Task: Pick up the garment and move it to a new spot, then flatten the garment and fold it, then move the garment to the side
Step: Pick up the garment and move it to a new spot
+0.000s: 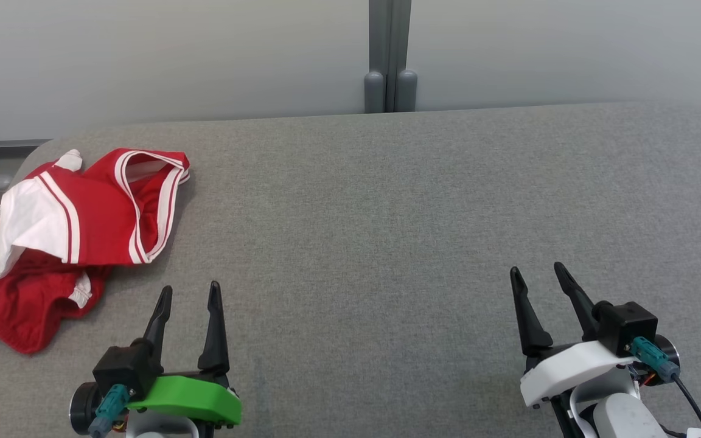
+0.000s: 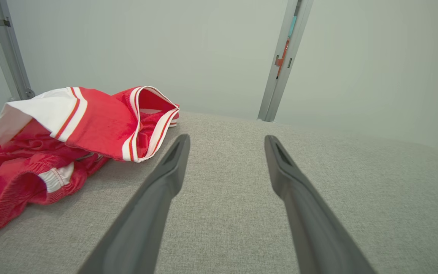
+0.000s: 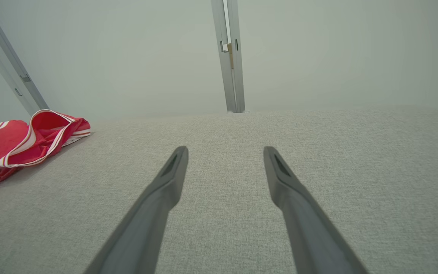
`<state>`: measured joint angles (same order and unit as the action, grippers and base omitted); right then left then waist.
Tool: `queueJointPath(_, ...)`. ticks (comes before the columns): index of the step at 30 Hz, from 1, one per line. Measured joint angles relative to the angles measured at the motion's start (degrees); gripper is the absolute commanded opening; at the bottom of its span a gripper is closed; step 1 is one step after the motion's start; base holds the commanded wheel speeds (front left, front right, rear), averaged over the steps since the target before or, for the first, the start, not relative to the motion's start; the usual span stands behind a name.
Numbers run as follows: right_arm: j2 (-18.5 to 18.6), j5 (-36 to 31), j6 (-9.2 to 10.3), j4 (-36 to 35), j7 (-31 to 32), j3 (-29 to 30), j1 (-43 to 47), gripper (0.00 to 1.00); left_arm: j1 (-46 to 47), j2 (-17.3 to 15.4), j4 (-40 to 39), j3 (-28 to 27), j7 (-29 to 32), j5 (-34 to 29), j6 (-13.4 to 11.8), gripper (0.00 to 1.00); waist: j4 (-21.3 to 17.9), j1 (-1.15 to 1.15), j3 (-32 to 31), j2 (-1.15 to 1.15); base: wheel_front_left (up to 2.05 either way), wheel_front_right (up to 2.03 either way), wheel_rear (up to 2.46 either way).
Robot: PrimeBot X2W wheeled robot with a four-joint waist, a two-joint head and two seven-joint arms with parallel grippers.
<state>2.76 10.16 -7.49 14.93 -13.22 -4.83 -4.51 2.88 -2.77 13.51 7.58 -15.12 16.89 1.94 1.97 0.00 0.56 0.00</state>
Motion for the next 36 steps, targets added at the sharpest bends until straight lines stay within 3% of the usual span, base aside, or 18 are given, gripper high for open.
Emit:
queueJointPath(11, 0.02, -0.14, 0.0, -0.7, -0.09, 0.68, 0.1, 1.0, 0.21, -0.01, -0.13, 0.01, -0.01, -0.49, -0.31, 1.0, 4.56, 0.0, 0.59, 0.0, 0.0, 0.0, 0.0)
queueJointPath(30, 0.03, -0.21, -0.01, -0.77, -0.13, -1.24, -0.22, 1.0, -0.02, -0.01, -0.65, -2.33, -0.01, -1.56, -0.53, 1.0, 23.9, 0.0, 1.76, 0.0, 0.0, 0.0, 0.0)
queueJointPath(36, -0.04, -0.48, -0.02, -0.56, 0.62, -3.83, -2.34, 1.0, -1.69, -0.04, -2.76, -4.01, -0.01, -1.11, -1.46, 1.0, 28.13, 0.0, 2.46, 0.0, 0.0, 0.0, 0.0)
